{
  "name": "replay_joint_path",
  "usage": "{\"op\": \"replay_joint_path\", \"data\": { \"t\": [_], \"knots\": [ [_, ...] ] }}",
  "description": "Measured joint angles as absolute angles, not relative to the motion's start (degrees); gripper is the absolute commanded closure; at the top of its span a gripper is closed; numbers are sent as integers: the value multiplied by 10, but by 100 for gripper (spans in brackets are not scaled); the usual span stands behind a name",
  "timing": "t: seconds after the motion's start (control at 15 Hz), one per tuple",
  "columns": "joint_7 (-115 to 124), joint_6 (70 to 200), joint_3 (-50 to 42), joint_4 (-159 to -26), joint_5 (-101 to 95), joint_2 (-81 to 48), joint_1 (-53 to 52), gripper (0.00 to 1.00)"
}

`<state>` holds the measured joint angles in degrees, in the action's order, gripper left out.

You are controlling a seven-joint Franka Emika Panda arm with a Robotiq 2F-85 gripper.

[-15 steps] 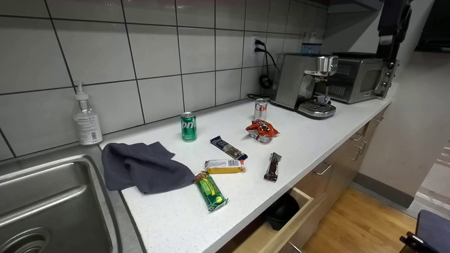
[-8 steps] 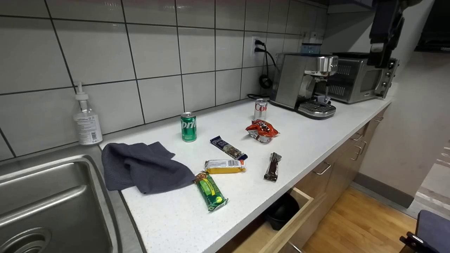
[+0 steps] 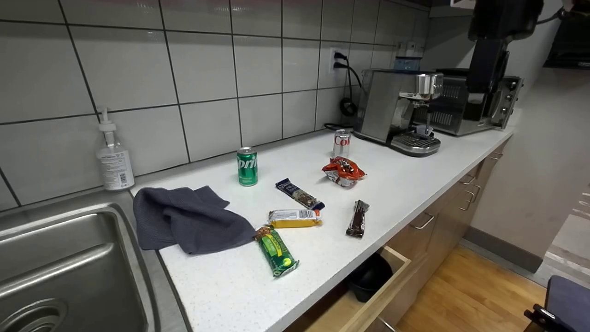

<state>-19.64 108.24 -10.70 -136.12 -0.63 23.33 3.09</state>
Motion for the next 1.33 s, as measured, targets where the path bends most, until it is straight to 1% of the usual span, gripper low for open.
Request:
{"op": "replay_joint_path", "data": {
  "t": [0.33,0.93,1.33],
  "knots": [
    [-172,1107,-83,-1400,-2,238,21,0],
    [-109,1198,-43,-1466,11,239,-4,0],
    [-95,1223,-25,-1485,13,230,-29,0]
  ]
}}
